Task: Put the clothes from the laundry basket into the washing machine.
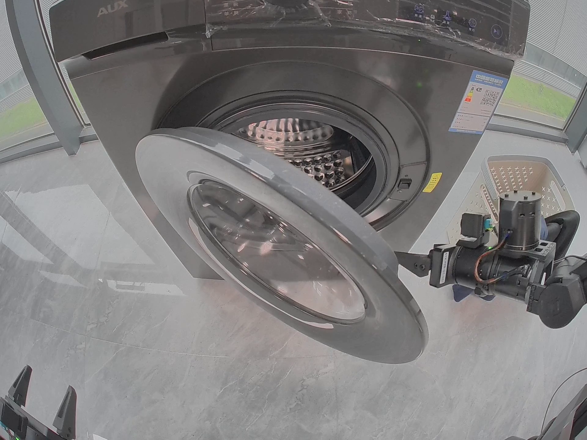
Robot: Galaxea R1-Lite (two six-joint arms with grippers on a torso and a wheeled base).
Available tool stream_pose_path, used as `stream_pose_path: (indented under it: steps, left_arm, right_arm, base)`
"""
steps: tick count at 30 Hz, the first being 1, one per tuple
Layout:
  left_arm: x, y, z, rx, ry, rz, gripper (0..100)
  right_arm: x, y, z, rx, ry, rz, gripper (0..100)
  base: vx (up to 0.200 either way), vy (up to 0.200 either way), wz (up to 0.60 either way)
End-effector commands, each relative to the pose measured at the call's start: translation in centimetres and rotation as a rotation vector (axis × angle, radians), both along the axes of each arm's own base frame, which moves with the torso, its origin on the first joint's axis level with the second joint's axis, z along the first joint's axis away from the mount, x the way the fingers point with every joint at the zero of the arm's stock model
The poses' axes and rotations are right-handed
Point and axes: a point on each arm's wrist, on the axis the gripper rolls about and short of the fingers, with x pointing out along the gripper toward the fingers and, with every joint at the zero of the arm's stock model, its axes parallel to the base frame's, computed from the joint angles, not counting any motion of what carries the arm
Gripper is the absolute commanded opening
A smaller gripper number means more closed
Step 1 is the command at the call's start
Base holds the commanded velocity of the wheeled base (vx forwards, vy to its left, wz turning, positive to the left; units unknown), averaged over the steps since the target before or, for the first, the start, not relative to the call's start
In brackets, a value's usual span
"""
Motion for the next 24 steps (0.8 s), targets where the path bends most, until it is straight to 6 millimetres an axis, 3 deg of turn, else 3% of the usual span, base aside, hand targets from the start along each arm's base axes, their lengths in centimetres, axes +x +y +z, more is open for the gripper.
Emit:
stream_pose_path:
  steps: [1, 7, 11, 17, 24]
  left_arm:
    - [0.0, 0.0, -0.5, 0.0, 0.002, 0.0, 100]
    - [0.0, 0.0, -0.4, 0.0, 0.001, 0.0, 100]
    - [0.0, 0.0, -0.5, 0.0, 0.002, 0.0, 100]
    - [0.0, 0.0, -0.5, 0.0, 0.002, -0.001, 100]
    - [0.0, 0.0, -0.4, 0.0, 0.001, 0.0, 100]
  right_arm:
    - [-0.5, 2.0, -1.2, -0.011, 0.04, 0.072, 100]
    - [-3.8, 2.7, -1.7, -0.026, 0.052, 0.154, 100]
    - [-4.2, 2.4, -1.4, -0.018, 0.033, 0.155, 100]
    - [-3.4, 2.2, -0.6, -0.004, 0.004, 0.119, 100]
    - [0.7, 0.9, 0.2, 0.009, -0.037, -0.009, 100]
  base:
    - [0.0, 0.0, 0.0]
    - [0.0, 0.0, 0.0]
    - [0.0, 0.0, 0.0]
    - [0.0, 0.0, 0.0]
    - [0.0, 0.0, 0.0]
